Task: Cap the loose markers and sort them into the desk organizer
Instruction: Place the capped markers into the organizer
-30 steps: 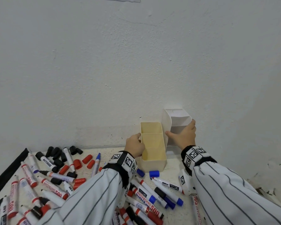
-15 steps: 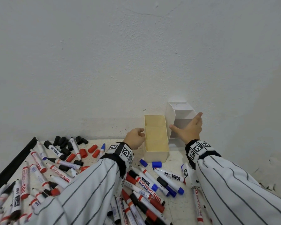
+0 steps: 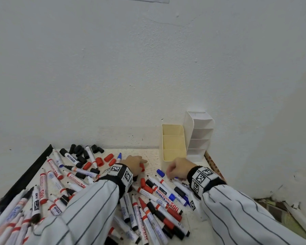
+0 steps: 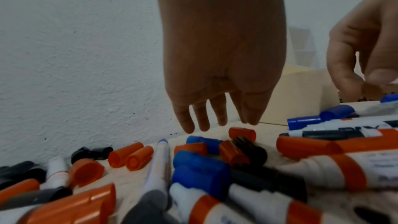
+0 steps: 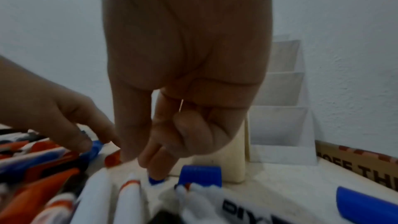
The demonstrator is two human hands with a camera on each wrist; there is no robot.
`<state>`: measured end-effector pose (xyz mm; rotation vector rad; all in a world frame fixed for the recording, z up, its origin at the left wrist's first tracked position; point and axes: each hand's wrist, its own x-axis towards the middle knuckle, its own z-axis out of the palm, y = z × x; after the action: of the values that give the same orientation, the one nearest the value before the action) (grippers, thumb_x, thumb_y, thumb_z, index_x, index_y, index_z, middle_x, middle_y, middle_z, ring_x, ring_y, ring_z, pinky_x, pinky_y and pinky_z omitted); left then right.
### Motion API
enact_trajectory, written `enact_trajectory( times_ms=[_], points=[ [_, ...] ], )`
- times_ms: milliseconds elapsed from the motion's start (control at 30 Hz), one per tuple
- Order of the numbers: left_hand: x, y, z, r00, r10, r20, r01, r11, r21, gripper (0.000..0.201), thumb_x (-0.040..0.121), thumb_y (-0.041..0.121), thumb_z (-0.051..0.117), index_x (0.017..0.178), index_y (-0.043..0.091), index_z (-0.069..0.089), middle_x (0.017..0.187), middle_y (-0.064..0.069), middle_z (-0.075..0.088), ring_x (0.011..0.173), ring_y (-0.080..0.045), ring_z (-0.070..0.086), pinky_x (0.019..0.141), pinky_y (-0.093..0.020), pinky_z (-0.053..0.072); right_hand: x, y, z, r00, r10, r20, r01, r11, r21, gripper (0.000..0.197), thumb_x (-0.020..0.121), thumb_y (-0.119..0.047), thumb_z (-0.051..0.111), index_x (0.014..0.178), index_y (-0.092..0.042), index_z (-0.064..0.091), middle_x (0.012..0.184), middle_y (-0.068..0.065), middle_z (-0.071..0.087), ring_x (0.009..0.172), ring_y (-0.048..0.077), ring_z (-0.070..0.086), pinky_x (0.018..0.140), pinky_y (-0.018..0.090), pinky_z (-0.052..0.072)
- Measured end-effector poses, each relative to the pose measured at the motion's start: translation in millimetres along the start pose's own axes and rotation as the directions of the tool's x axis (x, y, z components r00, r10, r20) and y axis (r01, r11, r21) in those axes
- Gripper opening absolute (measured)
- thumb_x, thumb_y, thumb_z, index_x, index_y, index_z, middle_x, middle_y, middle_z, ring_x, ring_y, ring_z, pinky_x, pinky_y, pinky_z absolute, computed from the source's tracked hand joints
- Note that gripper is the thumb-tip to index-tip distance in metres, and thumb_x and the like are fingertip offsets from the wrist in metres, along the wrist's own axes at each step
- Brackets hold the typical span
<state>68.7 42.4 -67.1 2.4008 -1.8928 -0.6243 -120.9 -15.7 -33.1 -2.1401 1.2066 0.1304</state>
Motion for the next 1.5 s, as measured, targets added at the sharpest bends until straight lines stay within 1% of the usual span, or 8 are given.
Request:
enact_trajectory(
  times_ms=[200,400,533,700,800,1067,1233,1500],
  points=[
    [-6.7,-10.1,6.0,0.998,0.045,0.039,-0.047,0.998,0.041,0.047,0.091,0.008,0.037,0.129,0.030,0.052,0.134,0.001,0.053,0.119,-0.020,0.051,0.102,-0.036,0.043,9.9,1.5,31.2,0.996,0.094,-0.007,-0.094,0.978,-0.184,0.025,0.084,-0.018,0.064,0.106,-0.007,0.065,0.107,0.008,0.066,0.101,0.021,0.060,0.088,0.028,0.050],
    [-6.5,-15.9,6.7,0.997,0.059,-0.041,-0.060,0.998,-0.007,0.040,0.090,0.004,0.044,0.124,0.020,0.058,0.133,-0.001,0.054,0.120,-0.019,0.051,0.102,-0.031,0.042,18.0,2.3,42.8,0.994,0.092,-0.064,-0.103,0.975,-0.198,0.014,0.085,-0.012,0.056,0.073,-0.016,0.050,0.078,0.002,0.054,0.081,0.018,0.053,0.070,0.023,0.045],
    [-8.0,-23.6,10.2,0.994,0.024,-0.107,-0.028,0.999,-0.037,0.030,0.092,0.013,0.050,0.120,0.018,0.059,0.131,-0.003,0.050,0.118,-0.020,0.049,0.103,-0.033,0.041,16.6,1.4,45.8,0.994,0.070,-0.089,-0.083,0.986,-0.145,0.006,0.084,-0.015,0.058,0.083,-0.015,0.052,0.081,0.001,0.052,0.078,0.016,0.051,0.075,0.024,0.047],
    [-17.7,-41.0,14.0,0.969,-0.044,-0.244,0.023,0.996,-0.087,0.029,0.091,0.017,0.052,0.119,0.017,0.059,0.126,-0.005,0.050,0.116,-0.021,0.048,0.098,-0.031,0.043,14.0,-3.6,43.7,0.993,-0.024,-0.118,0.021,0.999,-0.028,0.027,0.088,-0.017,0.054,0.064,-0.017,0.042,0.062,-0.001,0.041,0.055,0.010,0.038,0.054,0.018,0.035],
    [-29.3,-54.3,5.4,0.924,-0.194,-0.330,0.142,0.974,-0.176,0.023,0.093,0.019,0.047,0.112,0.014,0.059,0.117,-0.006,0.055,0.107,-0.022,0.053,0.092,-0.031,0.045,11.5,-9.6,41.9,0.987,-0.076,-0.138,0.085,0.995,0.061,0.011,0.092,-0.018,0.049,0.084,-0.012,0.044,0.073,0.001,0.048,0.057,0.009,0.041,0.050,0.017,0.034],
    [-47.4,-77.6,-2.6,0.959,-0.074,-0.273,0.059,0.996,-0.063,0.034,0.095,0.023,0.043,0.127,0.025,0.053,0.129,0.000,0.051,0.115,-0.019,0.048,0.101,-0.040,0.042,12.2,-17.6,46.4,0.969,-0.139,-0.205,0.163,0.981,0.103,0.012,0.095,-0.025,0.044,0.096,-0.013,0.047,0.084,0.005,0.057,0.072,0.015,0.047,0.060,0.024,0.037],
    [-44.1,-56.8,-1.3,0.984,0.006,-0.179,-0.017,0.998,-0.061,0.019,0.089,0.024,0.053,0.106,0.018,0.059,0.112,-0.001,0.057,0.096,-0.014,0.053,0.089,-0.028,0.047,12.5,-19.4,48.2,0.968,-0.137,-0.212,0.165,0.979,0.121,0.016,0.094,-0.027,0.043,0.098,-0.014,0.049,0.084,0.004,0.059,0.073,0.016,0.050,0.068,0.029,0.040],
    [-43.5,-56.2,5.0,0.995,0.014,-0.099,-0.020,0.998,-0.065,0.034,0.085,0.027,0.064,0.115,0.014,0.054,0.118,-0.005,0.054,0.103,-0.016,0.053,0.089,-0.023,0.042,10.4,-20.4,52.5,0.969,-0.178,-0.171,0.203,0.968,0.145,0.013,0.093,-0.023,0.046,0.098,-0.012,0.051,0.086,0.008,0.060,0.074,0.017,0.051,0.065,0.027,0.040]
  ],
)
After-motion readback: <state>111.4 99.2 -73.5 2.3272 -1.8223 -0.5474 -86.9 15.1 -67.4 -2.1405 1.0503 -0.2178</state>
